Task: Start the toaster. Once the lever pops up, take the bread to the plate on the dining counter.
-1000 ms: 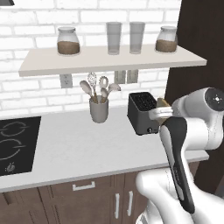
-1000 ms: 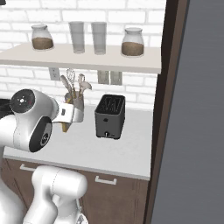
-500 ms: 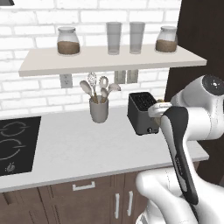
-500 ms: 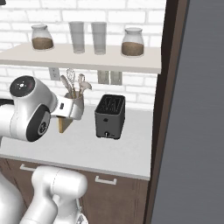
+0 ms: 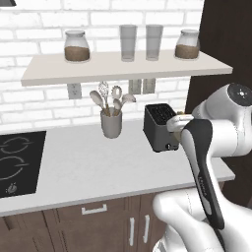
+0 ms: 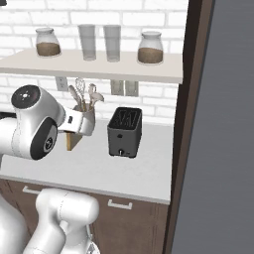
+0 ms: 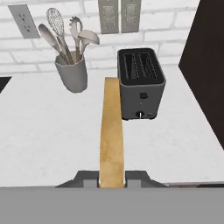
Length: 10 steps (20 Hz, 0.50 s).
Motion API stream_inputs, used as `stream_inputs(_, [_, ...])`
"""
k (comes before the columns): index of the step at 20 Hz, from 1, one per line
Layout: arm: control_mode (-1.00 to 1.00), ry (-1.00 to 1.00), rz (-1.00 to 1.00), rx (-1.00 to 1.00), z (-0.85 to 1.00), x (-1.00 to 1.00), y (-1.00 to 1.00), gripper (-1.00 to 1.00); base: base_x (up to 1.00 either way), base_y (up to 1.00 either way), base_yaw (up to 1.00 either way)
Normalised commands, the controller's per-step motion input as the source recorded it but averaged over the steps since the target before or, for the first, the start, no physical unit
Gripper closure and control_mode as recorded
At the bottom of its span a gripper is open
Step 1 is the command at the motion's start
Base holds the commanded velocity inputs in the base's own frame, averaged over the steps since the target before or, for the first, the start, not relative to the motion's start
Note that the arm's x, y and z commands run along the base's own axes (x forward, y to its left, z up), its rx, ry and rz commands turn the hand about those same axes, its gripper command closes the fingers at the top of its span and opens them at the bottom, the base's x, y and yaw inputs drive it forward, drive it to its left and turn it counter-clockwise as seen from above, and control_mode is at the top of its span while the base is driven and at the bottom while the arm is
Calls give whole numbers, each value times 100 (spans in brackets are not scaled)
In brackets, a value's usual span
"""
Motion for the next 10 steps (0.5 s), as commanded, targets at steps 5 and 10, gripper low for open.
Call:
stream_inputs(5, [-100, 0, 0, 0, 0, 0, 0, 100, 0, 0, 0])
stream_inputs(10, [100, 0, 0, 0, 0, -4, 0, 100, -32, 0, 0])
